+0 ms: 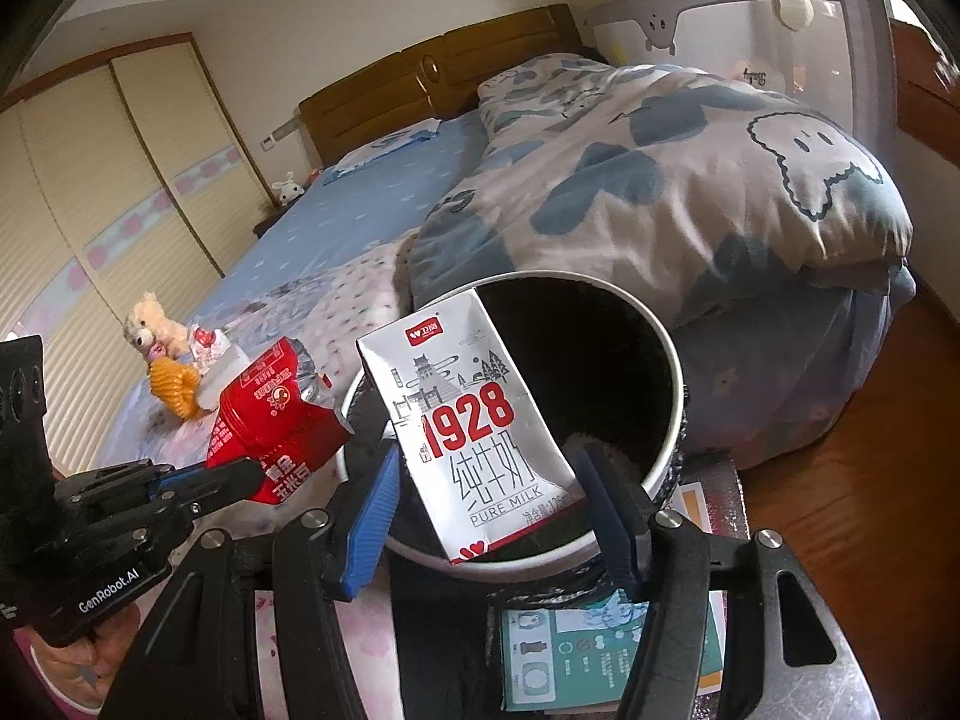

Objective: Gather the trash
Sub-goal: 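Carry the red bag and white milk carton over the bin with both tools, then open both tools to drop the red bag and milk carton into the bin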

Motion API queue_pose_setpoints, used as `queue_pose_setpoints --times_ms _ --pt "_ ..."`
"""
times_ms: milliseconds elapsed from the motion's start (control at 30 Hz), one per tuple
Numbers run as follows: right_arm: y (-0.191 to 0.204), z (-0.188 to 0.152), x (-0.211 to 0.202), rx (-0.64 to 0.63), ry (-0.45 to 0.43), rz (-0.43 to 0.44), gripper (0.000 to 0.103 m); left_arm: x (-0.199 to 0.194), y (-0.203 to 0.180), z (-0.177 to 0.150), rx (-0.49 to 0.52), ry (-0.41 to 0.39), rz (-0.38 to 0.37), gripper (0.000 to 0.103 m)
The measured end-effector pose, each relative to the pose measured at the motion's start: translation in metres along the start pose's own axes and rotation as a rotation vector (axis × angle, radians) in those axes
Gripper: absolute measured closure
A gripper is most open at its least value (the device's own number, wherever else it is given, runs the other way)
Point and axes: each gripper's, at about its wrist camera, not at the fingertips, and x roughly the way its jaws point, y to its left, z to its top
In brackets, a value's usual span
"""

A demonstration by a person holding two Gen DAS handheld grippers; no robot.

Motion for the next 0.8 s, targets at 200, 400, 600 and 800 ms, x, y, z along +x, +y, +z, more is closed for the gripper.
queue_pose_setpoints --times_ms 200,400,600,800 --pt "-0.009 0.006 0.003 0.016 0.001 -0.007 0.043 0.01 0.0 0.007 0.0 0.007 0.002 0.1" --pt "-0.014 0.012 0.007 0.019 0.003 -0.016 0.043 0.016 0.0 0.013 0.001 0.008 0.005 0.1" --pt "-0.016 0.016 0.011 0.017 0.013 -0.02 0.043 0.023 -0.001 0.017 0.002 0.016 0.007 0.1" --pt "-0.017 0.02 0.016 0.021 0.021 -0.024 0.043 0.028 -0.001 0.02 0.003 0.023 0.006 0.1"
